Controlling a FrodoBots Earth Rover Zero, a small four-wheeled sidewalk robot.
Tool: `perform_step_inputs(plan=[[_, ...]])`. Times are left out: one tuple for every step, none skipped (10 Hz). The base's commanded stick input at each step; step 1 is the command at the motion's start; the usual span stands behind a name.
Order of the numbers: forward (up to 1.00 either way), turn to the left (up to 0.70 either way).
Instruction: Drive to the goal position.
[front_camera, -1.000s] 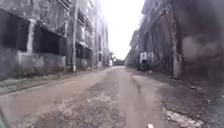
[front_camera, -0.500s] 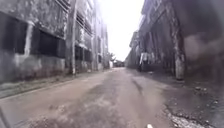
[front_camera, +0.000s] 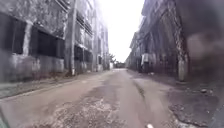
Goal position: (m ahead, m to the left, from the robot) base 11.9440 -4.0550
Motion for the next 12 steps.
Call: perform_step_inputs(plan=[[0.30,0.00],[0.30,0.00],[0.30,0.00],[0.30,0.00],[0.30,0.00],[0.30,0.00],[0.30,0.00],[0.30,0.00],[0.30,0.00],[0.30,0.00],[0.30,0.00],[0.30,0.00]])
